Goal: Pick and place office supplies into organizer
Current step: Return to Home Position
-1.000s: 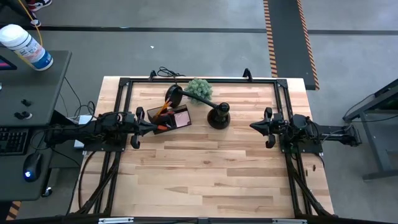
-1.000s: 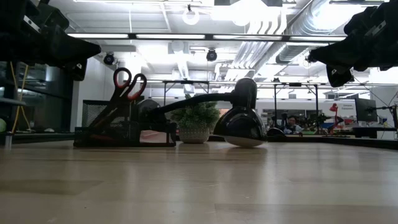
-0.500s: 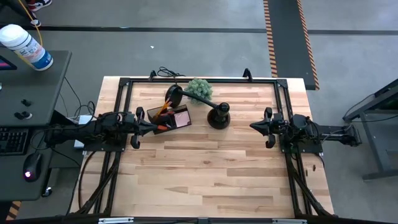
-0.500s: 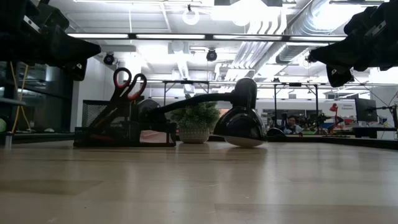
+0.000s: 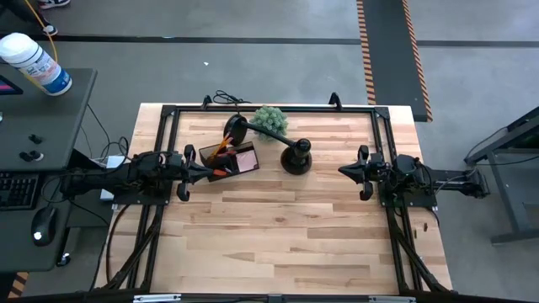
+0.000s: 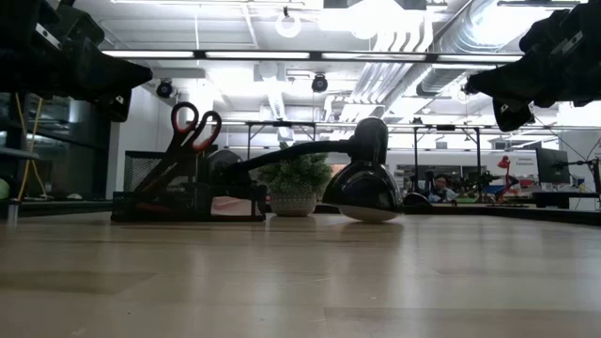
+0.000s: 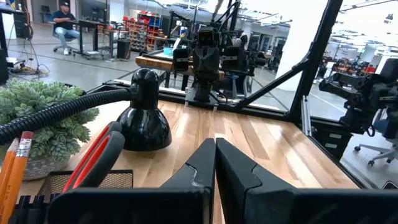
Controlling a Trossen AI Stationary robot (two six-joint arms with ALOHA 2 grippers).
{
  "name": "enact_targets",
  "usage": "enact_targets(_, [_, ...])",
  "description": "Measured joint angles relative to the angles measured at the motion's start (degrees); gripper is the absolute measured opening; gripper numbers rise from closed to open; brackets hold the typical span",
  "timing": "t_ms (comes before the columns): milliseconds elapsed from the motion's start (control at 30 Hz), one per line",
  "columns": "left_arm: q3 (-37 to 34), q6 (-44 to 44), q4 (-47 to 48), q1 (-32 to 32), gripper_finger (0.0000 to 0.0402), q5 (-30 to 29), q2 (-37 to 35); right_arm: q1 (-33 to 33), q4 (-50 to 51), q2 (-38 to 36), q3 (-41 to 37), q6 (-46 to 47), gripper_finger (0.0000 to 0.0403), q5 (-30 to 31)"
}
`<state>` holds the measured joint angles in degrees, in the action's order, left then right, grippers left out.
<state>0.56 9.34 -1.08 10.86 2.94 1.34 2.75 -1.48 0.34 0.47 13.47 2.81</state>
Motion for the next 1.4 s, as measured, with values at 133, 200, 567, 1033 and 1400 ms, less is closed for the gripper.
enact_targets(133, [0.00,0.00,0.00,0.02,0.0001,0.02,0.00,0.01,0.00,0.00,0.00,0.00,0.0002,0.02])
enact_targets(200, [0.00,-0.02,0.00,0.00,0.0001,0.00,0.00,0.00,0.00,0.02,0.00,0.00,0.0001,0.02])
enact_targets(567, [0.00,-0.02,0.00,0.02,0.0001,0.02,0.00,-0.01,0.00,0.01,0.00,0.00,0.0005,0.01])
enact_targets(1033, [0.00,-0.02,0.00,0.00,0.0001,0.01,0.00,0.01,0.00,0.02,0.00,0.00,0.0005,0.00])
enact_targets(1400, [0.00,-0.01,0.00,0.00,0.0001,0.01,0.00,0.01,0.00,0.00,0.00,-0.02,0.0007,0.00])
